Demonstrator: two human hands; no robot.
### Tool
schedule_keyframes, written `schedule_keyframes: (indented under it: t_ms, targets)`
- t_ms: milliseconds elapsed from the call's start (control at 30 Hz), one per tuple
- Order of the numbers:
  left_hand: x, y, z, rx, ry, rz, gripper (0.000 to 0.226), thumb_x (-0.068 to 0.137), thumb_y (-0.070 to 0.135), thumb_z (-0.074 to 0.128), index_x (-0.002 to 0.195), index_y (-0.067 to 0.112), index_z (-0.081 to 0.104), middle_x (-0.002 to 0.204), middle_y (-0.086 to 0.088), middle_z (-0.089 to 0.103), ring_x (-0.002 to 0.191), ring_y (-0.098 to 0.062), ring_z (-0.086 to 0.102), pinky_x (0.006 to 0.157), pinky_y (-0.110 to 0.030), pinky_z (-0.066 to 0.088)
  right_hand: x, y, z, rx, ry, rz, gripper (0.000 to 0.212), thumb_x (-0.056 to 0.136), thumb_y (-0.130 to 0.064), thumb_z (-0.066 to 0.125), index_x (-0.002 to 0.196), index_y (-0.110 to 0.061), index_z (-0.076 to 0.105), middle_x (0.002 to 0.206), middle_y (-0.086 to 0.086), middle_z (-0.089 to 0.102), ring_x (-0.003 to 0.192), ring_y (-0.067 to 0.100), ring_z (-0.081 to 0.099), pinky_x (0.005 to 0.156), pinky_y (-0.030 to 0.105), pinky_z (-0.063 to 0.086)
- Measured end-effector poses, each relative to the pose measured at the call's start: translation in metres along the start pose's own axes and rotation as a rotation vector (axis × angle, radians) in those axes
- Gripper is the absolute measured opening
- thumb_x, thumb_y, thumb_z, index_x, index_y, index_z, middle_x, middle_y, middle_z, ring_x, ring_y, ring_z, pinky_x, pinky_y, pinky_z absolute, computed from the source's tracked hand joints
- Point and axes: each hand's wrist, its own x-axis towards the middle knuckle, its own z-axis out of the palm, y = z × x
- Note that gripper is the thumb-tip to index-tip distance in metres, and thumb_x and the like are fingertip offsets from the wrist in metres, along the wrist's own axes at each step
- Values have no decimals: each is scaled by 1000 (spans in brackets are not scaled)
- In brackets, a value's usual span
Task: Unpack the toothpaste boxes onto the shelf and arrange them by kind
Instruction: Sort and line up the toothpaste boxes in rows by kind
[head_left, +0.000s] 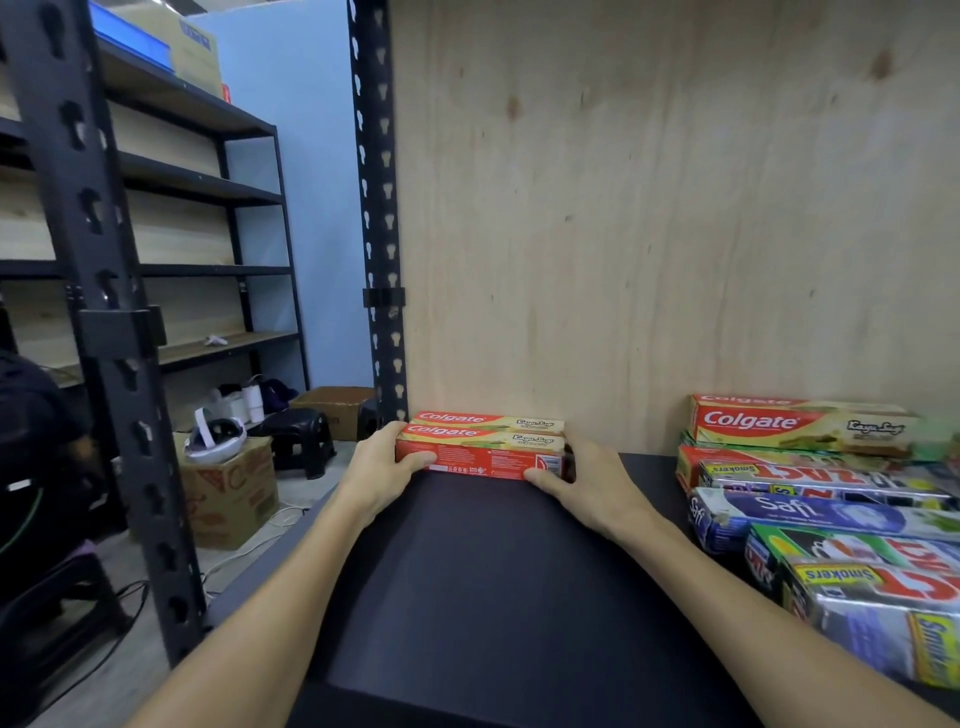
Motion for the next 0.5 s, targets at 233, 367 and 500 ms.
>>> schedule_keyframes:
  t_ms: [233, 367, 500]
  targets:
    - [-1, 4, 4, 38, -33, -38, 76, 94, 36, 67, 156, 15, 28, 147, -11, 48, 137, -27, 41, 115, -48, 36, -12, -9, -2, -63, 7, 40, 64, 80, -60, 64, 135, -34, 44, 130, -10, 59, 121, 13, 55, 101, 40, 51]
    - [-15, 9, 0, 190, 99, 95, 85, 84, 51, 73, 152, 16, 35, 149, -6, 44, 143, -26, 22, 118, -49, 26, -25, -18, -6, -111, 80, 18, 53, 88, -52, 62, 131, -27, 46, 130, -2, 54, 124, 17, 49, 102, 36, 46]
    - [-45, 29, 2, 104, 179, 297, 66, 84, 45, 74, 141, 23, 49, 129, 8, 54, 134, -14, 30, 109, -34, 30, -46, -29, -13, -120, 163, -37, 42, 93, -46, 60, 127, -24, 48, 124, -5, 53, 123, 17, 46, 95, 27, 41]
